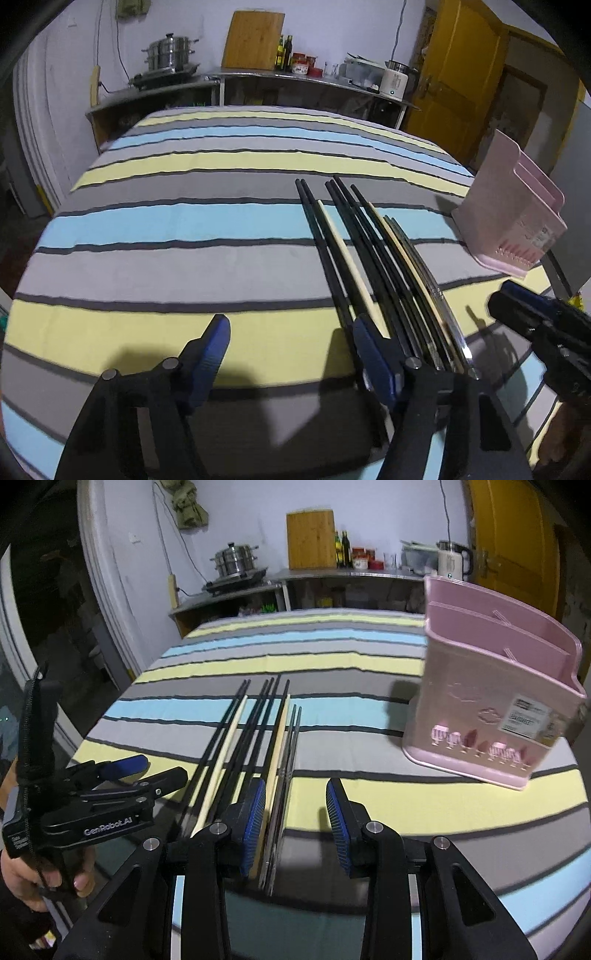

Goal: Organize utensils
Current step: 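Lower both grippers onto the row of chopsticks, then close the left gripper on a black chopstick while the right gripper closes on a metal chopstick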

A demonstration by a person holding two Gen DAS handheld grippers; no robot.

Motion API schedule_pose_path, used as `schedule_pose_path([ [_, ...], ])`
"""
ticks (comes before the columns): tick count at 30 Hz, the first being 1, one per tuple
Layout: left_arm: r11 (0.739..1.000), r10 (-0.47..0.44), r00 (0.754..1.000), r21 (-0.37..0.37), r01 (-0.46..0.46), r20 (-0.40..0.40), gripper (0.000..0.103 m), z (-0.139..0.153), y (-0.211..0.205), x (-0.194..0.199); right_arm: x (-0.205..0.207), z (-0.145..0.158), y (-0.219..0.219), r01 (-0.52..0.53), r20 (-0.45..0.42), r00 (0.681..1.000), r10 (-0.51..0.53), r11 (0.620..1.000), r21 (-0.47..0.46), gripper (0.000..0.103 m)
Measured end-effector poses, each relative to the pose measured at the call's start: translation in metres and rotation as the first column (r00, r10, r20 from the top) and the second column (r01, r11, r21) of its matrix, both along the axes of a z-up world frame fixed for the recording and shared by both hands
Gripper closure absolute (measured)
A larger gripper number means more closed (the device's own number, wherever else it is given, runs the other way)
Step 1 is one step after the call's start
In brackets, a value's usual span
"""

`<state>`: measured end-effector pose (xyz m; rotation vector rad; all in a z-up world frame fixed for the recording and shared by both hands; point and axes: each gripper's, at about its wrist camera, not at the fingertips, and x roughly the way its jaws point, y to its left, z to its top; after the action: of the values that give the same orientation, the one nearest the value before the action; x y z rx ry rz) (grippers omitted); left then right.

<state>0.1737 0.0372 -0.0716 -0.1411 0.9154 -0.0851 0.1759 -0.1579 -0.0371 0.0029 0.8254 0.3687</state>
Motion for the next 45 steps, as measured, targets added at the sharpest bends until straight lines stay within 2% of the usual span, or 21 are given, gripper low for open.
schedule_pose_path([
  [6,1.000,-0.007,1.000,-0.002,0.007,-0.013,0.034,-0.001,-0.004,0.019,0.031,-0.016,0.009,-0.005,-0.063,0.998,0.004,1.000,-0.012,0.068],
  [12,0.998,-0.011,1.000,0.060,0.011,-0.006,0.034,-0.003,-0.011,0.025,0.045,-0.028,0.012,0.001,-0.108,0.994,-0.005,0.999,-0.038,0.068],
  [22,0.997,-0.006,1.000,0.075,0.007,-0.009,0.036,-0.003,-0.009,0.026,0.054,-0.029,0.014,0.003,-0.101,0.995,-0.009,0.998,-0.056,0.068],
  [25,0.995,0.004,1.000,0.101,-0.002,-0.018,0.037,-0.003,-0.010,0.030,0.055,-0.029,0.015,0.005,-0.101,0.995,-0.012,0.998,-0.063,0.068],
  [28,0.991,0.006,1.000,0.135,-0.002,-0.025,0.037,-0.004,-0.013,0.040,0.058,-0.030,0.019,0.004,-0.103,0.995,-0.013,0.996,-0.089,0.068],
  [30,0.991,0.007,0.999,0.130,-0.003,-0.032,0.037,-0.004,-0.011,0.047,0.061,-0.030,0.024,0.000,-0.098,0.995,-0.011,0.993,-0.116,0.069],
  [37,0.990,-0.017,0.998,0.136,0.025,-0.058,0.037,-0.003,-0.008,0.072,0.077,-0.030,0.030,0.006,-0.108,0.994,-0.020,0.992,-0.128,0.077],
  [42,0.989,-0.031,0.998,0.141,0.039,-0.060,0.045,-0.002,-0.010,0.087,0.086,-0.030,0.036,0.004,-0.108,0.994,-0.020,0.989,-0.150,0.081],
  [45,0.988,-0.053,0.997,0.144,0.061,-0.058,0.061,-0.001,-0.014,0.093,0.091,-0.030,0.039,0.000,-0.110,0.994,-0.018,0.988,-0.158,0.090],
])
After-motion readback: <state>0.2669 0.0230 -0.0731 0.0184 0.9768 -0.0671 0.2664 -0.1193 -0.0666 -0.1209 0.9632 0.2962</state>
